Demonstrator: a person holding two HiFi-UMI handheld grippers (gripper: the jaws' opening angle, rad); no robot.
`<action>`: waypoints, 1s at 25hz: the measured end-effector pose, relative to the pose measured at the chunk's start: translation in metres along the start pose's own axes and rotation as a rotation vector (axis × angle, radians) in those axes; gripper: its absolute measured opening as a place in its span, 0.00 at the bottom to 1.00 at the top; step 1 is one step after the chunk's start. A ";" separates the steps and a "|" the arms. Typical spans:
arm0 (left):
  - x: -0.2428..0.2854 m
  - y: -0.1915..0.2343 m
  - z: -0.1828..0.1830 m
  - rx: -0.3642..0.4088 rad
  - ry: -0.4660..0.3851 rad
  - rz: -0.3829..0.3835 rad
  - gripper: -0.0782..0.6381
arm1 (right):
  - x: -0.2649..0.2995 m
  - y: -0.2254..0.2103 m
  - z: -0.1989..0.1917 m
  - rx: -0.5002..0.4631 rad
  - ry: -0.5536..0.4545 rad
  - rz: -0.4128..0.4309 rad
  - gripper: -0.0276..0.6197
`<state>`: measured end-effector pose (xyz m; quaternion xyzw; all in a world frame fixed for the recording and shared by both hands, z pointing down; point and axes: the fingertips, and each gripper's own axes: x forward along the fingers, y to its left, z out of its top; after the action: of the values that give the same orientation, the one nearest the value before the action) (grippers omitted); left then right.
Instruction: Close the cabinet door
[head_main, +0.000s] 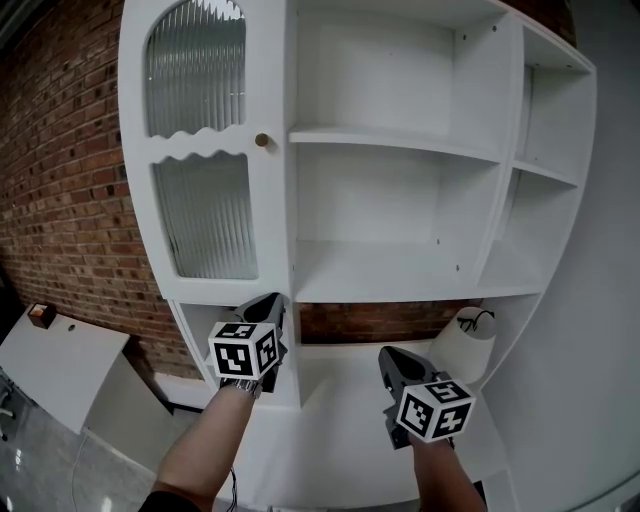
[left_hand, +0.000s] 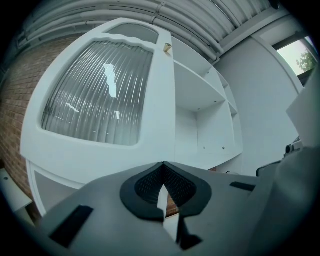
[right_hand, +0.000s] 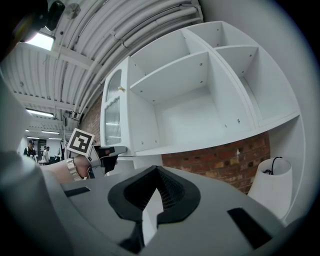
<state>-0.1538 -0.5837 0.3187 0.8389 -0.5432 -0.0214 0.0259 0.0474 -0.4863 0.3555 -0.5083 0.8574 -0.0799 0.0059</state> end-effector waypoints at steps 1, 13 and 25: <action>0.000 0.000 0.000 -0.002 0.001 0.002 0.12 | 0.001 0.001 0.001 -0.003 0.001 0.003 0.08; -0.016 -0.002 -0.005 -0.035 0.028 0.020 0.12 | -0.012 0.008 0.008 -0.024 -0.004 0.028 0.08; -0.070 -0.013 -0.015 -0.040 0.035 0.114 0.12 | -0.027 0.020 0.000 -0.022 0.008 0.130 0.08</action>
<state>-0.1697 -0.5145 0.3331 0.8062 -0.5890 -0.0163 0.0533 0.0432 -0.4532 0.3507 -0.4513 0.8895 -0.0718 0.0020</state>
